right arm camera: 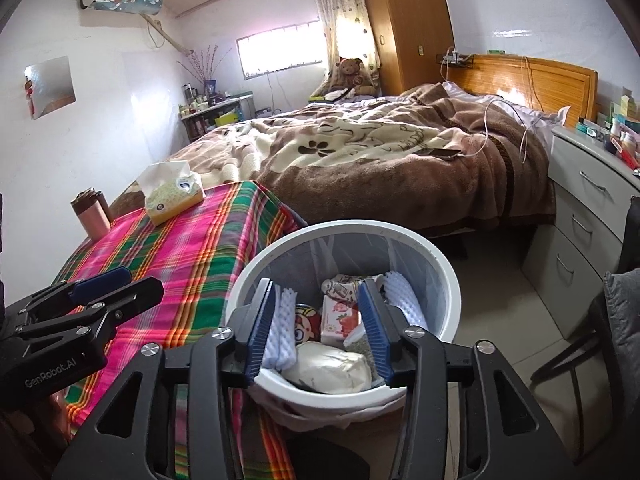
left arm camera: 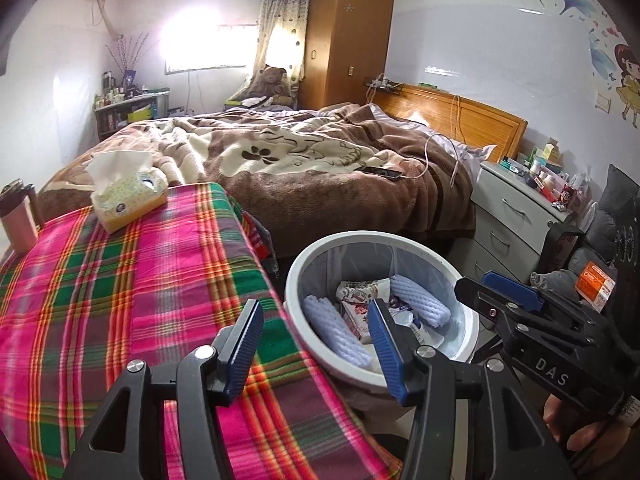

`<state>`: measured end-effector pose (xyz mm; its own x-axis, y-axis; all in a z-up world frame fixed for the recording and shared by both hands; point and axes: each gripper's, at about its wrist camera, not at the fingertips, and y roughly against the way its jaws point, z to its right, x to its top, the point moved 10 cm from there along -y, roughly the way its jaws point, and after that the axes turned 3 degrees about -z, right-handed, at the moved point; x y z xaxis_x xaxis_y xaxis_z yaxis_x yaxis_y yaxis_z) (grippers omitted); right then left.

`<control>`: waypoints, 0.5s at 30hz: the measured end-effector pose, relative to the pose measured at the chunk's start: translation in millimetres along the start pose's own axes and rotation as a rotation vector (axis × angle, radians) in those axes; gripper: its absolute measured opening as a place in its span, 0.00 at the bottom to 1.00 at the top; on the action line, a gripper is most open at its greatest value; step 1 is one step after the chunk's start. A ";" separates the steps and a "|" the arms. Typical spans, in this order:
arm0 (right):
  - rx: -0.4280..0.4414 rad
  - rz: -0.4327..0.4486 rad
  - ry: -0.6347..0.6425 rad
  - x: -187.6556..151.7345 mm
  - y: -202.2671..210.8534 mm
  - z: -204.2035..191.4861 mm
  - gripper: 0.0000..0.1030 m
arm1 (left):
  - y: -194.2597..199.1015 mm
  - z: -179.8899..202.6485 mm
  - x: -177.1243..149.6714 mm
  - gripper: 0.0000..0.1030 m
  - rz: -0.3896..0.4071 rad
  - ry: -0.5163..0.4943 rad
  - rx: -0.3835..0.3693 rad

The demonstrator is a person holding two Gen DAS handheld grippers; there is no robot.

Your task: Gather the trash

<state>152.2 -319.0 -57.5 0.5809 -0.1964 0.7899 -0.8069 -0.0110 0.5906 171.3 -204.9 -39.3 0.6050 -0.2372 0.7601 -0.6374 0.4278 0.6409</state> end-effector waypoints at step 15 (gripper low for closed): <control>-0.042 0.107 -0.003 -19.4 29.1 -24.3 0.54 | 50.4 -39.1 -40.6 0.63 0.071 0.030 0.165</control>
<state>120.0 -291.7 -51.6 0.4910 -0.1968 0.8486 -0.8592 0.0512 0.5090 133.3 -139.6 -42.1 0.5682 -0.1849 0.8019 -0.7469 0.2931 0.5968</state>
